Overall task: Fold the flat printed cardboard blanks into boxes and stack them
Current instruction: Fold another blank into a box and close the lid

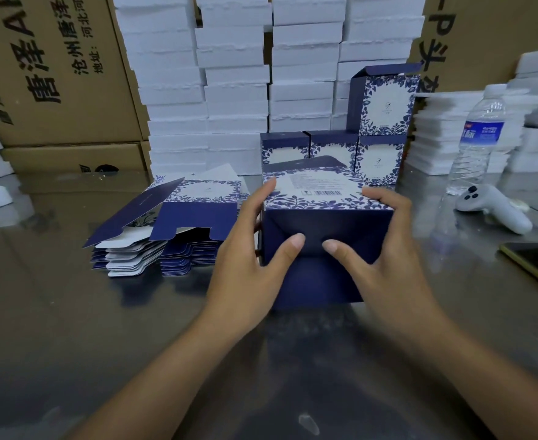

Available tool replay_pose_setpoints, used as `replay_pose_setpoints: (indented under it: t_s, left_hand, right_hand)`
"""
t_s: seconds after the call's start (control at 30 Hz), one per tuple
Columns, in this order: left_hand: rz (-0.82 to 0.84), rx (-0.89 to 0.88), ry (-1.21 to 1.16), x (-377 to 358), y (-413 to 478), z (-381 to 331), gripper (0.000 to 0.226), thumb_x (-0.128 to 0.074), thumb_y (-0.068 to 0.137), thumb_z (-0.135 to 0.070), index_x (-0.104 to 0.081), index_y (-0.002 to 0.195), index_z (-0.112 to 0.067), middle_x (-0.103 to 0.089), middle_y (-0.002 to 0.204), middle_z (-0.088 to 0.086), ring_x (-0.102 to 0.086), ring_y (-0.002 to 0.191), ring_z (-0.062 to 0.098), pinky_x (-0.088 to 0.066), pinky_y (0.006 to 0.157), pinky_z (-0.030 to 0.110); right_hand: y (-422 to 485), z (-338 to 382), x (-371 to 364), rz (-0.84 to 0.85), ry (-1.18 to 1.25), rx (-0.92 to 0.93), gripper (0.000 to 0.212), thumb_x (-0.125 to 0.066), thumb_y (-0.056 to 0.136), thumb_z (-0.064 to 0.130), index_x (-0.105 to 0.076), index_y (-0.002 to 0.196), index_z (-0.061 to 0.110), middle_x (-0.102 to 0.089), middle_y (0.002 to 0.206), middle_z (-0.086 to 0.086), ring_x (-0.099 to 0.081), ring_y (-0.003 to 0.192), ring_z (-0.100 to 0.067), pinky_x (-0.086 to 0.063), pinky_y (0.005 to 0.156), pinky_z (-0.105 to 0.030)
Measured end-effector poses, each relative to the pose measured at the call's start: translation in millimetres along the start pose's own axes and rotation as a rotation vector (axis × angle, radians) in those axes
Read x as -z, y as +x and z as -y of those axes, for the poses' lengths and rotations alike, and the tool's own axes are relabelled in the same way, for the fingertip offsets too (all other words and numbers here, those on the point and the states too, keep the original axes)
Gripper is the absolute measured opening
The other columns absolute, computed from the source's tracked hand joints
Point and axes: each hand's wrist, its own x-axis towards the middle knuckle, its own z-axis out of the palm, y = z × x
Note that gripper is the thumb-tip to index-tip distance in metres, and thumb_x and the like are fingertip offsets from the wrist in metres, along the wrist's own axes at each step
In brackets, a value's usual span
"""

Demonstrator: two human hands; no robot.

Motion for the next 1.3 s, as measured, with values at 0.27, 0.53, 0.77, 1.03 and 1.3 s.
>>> replay_pose_setpoints:
  t_s: [0.27,0.53,0.77,1.03,1.3]
  left_hand:
    - [-0.078,0.030,0.020,-1,-2,-2,0.056,-0.071,0.079,-0.034,-0.041,0.119,-0.060,-0.060,0.117,-0.026,-0.059,0.102,-0.003,-0.047,0.070,0.006]
    - [0.008,0.025,-0.051,4,3,-6,0.067,-0.052,0.080,-0.056,-0.020,0.138,-0.060,-0.029,0.138,-0.045,-0.027,0.133,-0.014,-0.031,0.112,0.025]
    - [-0.075,0.202,-0.184,7,10,-7,0.057,-0.028,0.073,-0.076,-0.026,0.130,-0.067,-0.029,0.106,-0.065,-0.022,0.106,-0.041,-0.022,0.084,-0.012]
    - [-0.194,0.448,-0.467,7,12,2,0.046,-0.040,0.071,-0.079,-0.059,0.108,-0.059,-0.062,0.122,-0.022,-0.057,0.119,0.010,-0.045,0.099,0.046]
    - [-0.287,0.783,-0.726,5,15,2,0.051,-0.039,0.085,-0.070,-0.068,0.100,-0.031,-0.075,0.095,-0.008,-0.072,0.088,0.017,-0.055,0.085,0.045]
  right_hand:
    - [0,6,-1,-0.060,-0.031,0.068,0.062,-0.070,0.075,0.031,-0.029,0.118,0.049,-0.036,0.116,0.050,-0.037,0.107,0.025,-0.027,0.083,0.005]
    - [1,9,2,0.016,0.019,-0.005,0.059,-0.074,0.072,0.047,-0.033,0.113,0.059,-0.044,0.119,0.043,-0.047,0.109,0.013,-0.037,0.088,-0.005]
    - [10,15,2,-0.045,0.389,-0.148,0.030,-0.029,0.097,0.045,-0.052,0.116,0.041,-0.065,0.111,0.018,-0.061,0.102,0.000,-0.046,0.090,-0.017]
    - [10,3,-3,-0.070,0.380,-0.536,0.085,-0.066,0.052,0.067,-0.041,0.127,0.036,-0.050,0.128,0.009,-0.052,0.111,0.001,-0.040,0.093,-0.023]
    - [17,-3,2,0.015,0.678,-0.688,0.109,-0.076,0.050,0.060,-0.039,0.142,0.015,-0.055,0.134,-0.002,-0.063,0.105,-0.008,-0.050,0.090,-0.030]
